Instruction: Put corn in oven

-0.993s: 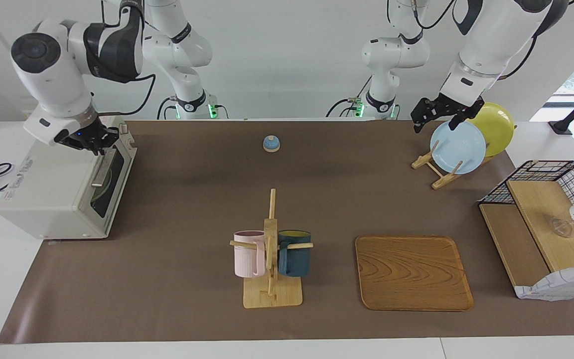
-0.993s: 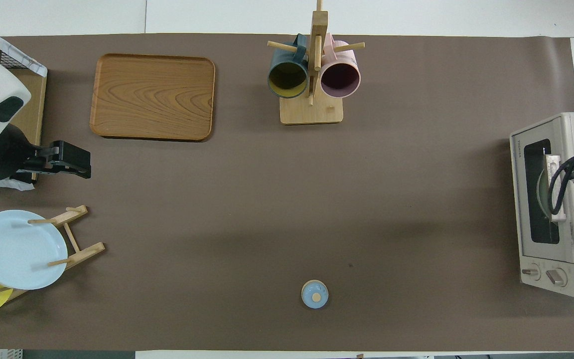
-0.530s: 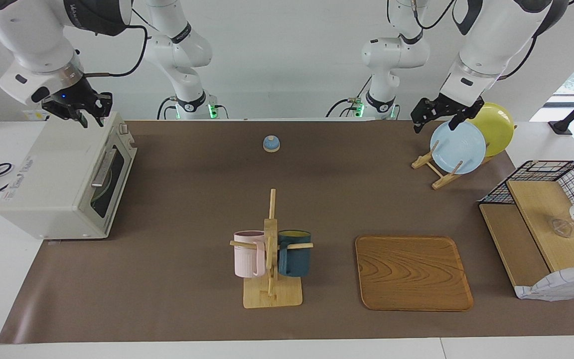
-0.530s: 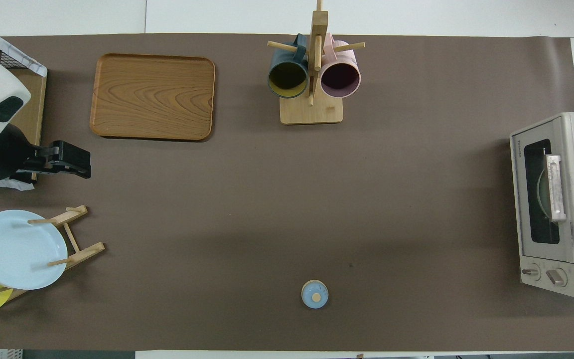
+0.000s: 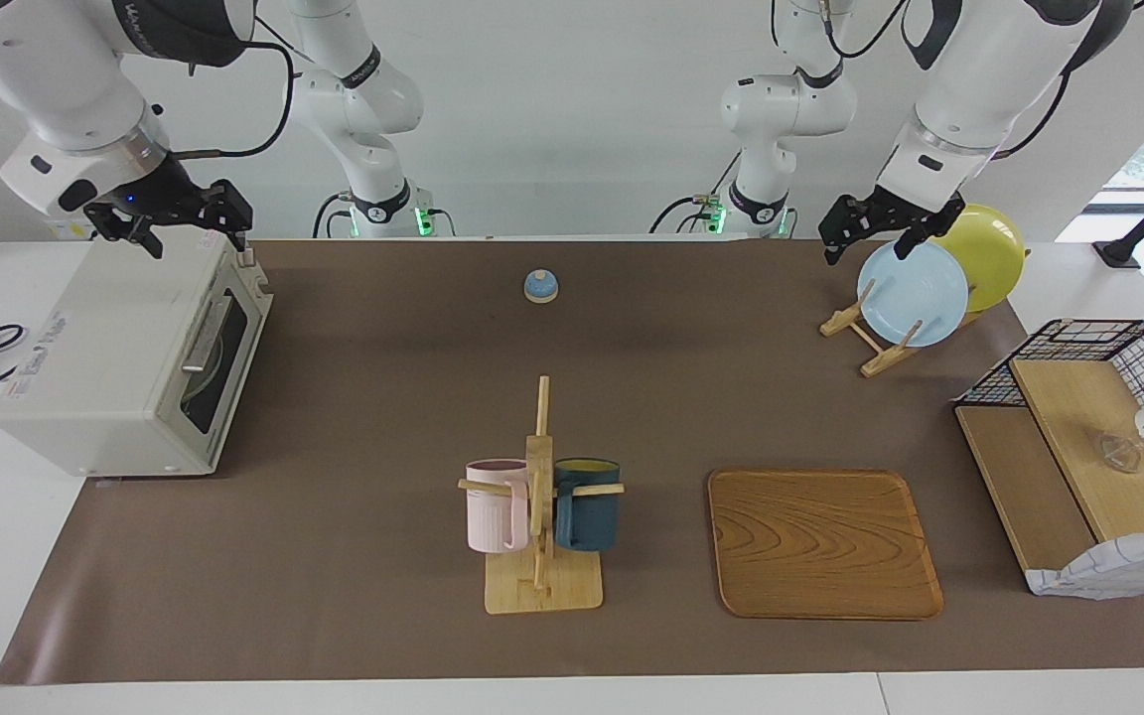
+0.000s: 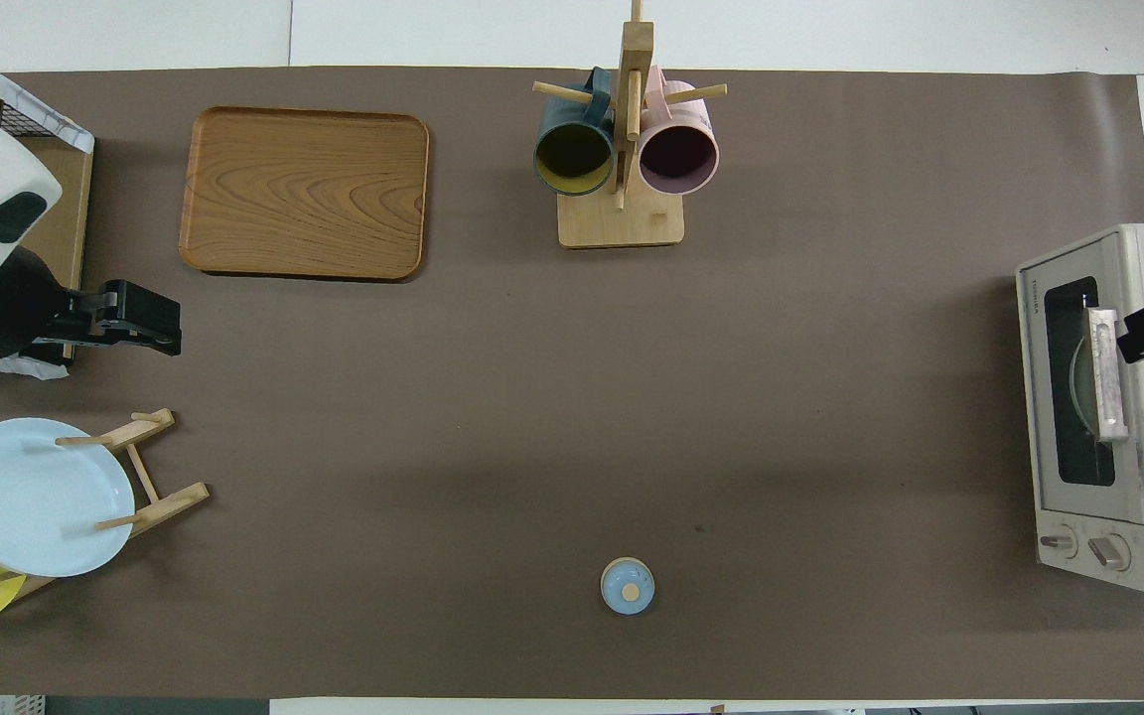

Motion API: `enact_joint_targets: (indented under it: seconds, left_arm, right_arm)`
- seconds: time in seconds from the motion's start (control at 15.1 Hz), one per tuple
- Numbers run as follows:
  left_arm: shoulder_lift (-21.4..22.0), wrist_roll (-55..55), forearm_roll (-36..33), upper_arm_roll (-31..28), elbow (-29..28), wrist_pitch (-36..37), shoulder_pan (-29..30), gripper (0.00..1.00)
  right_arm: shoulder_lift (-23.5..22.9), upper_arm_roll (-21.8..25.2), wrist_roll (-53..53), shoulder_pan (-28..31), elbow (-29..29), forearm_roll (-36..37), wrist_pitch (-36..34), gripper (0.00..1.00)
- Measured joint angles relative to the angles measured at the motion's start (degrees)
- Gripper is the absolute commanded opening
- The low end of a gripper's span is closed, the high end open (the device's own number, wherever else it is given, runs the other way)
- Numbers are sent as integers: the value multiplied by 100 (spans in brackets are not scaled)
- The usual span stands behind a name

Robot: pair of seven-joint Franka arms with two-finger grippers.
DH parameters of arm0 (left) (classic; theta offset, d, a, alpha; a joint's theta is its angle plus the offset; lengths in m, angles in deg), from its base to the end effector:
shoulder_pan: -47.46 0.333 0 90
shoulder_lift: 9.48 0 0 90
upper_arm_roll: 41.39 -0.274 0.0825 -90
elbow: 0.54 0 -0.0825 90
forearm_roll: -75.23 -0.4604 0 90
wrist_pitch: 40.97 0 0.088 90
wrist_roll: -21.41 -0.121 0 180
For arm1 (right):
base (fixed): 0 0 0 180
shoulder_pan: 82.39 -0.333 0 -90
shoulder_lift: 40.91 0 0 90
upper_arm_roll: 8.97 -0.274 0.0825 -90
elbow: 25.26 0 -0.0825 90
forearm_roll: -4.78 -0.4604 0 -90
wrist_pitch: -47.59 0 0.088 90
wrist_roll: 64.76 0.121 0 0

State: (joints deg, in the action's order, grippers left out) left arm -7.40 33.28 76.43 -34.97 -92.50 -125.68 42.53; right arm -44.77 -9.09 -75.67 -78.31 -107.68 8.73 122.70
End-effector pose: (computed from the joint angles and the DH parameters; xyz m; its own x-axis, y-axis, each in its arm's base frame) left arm 0.5969 -0.1235 0.5647 0.9957 0.0084 -0.0919 0.0083 -1.0000 -0.0021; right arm 0.6156 -0.0523 0.5776 0.9737 0.1045 -0.2026 0.1130 -0.9931 0.0308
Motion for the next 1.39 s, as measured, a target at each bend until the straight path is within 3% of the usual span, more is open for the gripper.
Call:
enact_joint_targets:
  seconds: [0.4, 1.39]
  left_arm:
    - [0, 0, 0, 0, 0, 0, 0, 100]
    - [0, 0, 0, 0, 0, 0, 0, 100]
  right_arm:
    - [0, -7, 161, -12, 1, -367, 148, 100]
    - [181, 337, 199, -365, -112, -369, 235, 100]
